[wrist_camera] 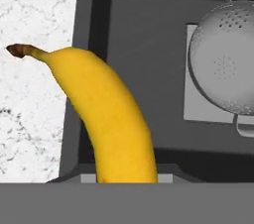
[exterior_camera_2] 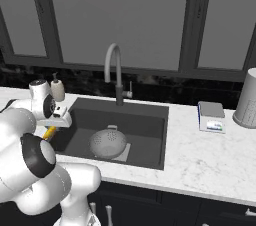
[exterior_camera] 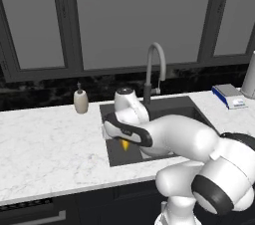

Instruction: Put the colander in the sink, put the banana in the colander, and turn on the sink faucet and pour water over the colander.

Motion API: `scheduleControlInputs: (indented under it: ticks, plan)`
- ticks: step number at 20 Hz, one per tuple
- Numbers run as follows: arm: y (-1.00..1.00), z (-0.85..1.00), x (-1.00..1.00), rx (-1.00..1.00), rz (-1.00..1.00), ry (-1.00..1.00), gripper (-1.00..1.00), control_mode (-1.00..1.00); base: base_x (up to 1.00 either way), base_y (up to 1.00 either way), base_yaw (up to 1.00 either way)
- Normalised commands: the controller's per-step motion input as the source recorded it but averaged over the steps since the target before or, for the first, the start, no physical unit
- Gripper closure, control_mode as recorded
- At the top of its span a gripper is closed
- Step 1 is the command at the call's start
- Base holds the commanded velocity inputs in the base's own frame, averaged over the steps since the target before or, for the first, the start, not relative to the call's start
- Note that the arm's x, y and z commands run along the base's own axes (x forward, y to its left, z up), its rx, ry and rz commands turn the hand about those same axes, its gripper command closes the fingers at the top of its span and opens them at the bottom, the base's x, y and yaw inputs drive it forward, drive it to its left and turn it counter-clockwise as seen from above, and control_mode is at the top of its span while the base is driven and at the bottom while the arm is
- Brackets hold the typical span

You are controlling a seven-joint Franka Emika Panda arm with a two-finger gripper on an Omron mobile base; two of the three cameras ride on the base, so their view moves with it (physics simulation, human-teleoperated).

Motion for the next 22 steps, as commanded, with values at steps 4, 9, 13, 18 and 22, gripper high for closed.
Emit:
scheduleControlInputs:
  ticks: [4,9,13,18,22]
  plan:
    - [-0.61,0.0,0.31,-0.16,-0.01,0.01,1.0,-1.0,0.0,0.0,0.0]
    - [-0.43,-0.12,0.38,-0.28,-0.04,0.0,1.0,-1.0,0.0,0.0,0.0]
    - [-0.2,-0.12,0.54,-0.25,-0.06,0.0,1.0,-1.0,0.0,0.0,0.0]
    - [-0.16,-0.01,0.58,-0.1,-0.01,0.01,1.0,-1.0,0.0,0.0,0.0]
    - [-0.28,-0.13,0.25,0.0,0.0,0.0,1.0,-1.0,0.0,0.0,0.0]
